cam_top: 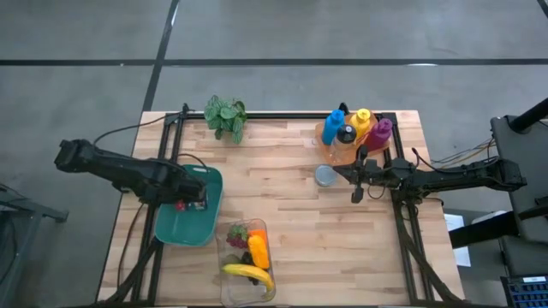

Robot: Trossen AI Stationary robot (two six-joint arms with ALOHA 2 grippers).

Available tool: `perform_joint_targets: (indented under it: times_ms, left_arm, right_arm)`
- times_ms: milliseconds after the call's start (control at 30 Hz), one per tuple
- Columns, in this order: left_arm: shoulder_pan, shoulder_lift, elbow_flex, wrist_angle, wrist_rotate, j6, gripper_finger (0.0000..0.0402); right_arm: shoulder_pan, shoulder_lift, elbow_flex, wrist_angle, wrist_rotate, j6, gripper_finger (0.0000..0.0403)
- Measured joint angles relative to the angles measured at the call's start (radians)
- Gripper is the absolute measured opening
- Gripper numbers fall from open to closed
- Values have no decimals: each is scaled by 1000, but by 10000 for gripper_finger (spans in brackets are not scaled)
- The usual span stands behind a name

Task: Pick & Place Food Item
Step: Put the red tuna can into the blue bin

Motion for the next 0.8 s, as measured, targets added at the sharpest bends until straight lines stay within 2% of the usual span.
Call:
perform_joint_targets:
  times_ms: [500,667,800]
  left_arm:
    - [1,100,1,10,-30,-51,134]
    - [0,142,7,21,-51,-80,164]
    - [0,151,10,28,-52,-83,172]
  right_arm:
    - [0,0,0,0,0,0,12]
    - [0,0,0,0,0,0,12]
    - [0,0,0,0,0,0,12]
